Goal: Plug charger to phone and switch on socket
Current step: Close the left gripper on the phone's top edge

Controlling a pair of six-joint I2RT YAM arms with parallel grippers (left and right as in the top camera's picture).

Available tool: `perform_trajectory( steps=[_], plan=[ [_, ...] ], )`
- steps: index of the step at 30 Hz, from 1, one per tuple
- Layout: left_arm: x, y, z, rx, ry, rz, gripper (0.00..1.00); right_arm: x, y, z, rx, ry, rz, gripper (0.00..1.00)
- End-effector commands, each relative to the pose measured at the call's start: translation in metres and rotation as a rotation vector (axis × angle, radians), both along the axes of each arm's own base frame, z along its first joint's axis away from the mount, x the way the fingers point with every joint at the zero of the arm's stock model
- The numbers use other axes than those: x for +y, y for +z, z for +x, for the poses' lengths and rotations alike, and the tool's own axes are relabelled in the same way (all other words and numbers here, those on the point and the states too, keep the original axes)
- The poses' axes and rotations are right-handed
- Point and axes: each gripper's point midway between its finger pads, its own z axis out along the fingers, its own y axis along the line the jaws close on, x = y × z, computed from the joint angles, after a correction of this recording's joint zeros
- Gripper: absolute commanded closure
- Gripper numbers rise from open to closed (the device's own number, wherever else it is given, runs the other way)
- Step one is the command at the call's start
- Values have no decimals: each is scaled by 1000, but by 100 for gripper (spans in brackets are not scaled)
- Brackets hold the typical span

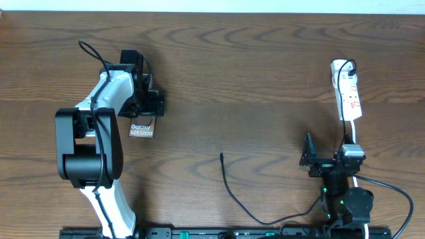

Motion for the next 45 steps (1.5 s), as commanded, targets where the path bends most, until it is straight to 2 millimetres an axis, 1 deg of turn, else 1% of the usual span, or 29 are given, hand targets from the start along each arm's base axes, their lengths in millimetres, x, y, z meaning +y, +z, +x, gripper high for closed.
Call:
perform_trajectory(
  steps=[1,3,5,7,20,23,42,45],
  plan=[
    [2,-5,-6,22,-11,17,5,2,0,0,-1,6,-14,1],
    [2,-5,-6,22,-11,17,7,2,0,0,0,6,-14,1],
    [2,-5,-6,22,-11,17,13,2,0,0,0,6,-14,1],
    [2,-5,-6,22,-11,17,16,2,0,0,0,6,-14,1],
    [2,-5,-6,22,-11,17,18,2,0,0,0,6,-14,1],
    [2,-5,-6,22,-11,17,23,2,0,0,0,6,-14,1],
    [2,-5,-6,22,-11,17,24,2,0,0,0,6,-14,1],
    [2,-5,-6,22,-11,17,29,2,0,0,0,6,-14,1]
  ],
)
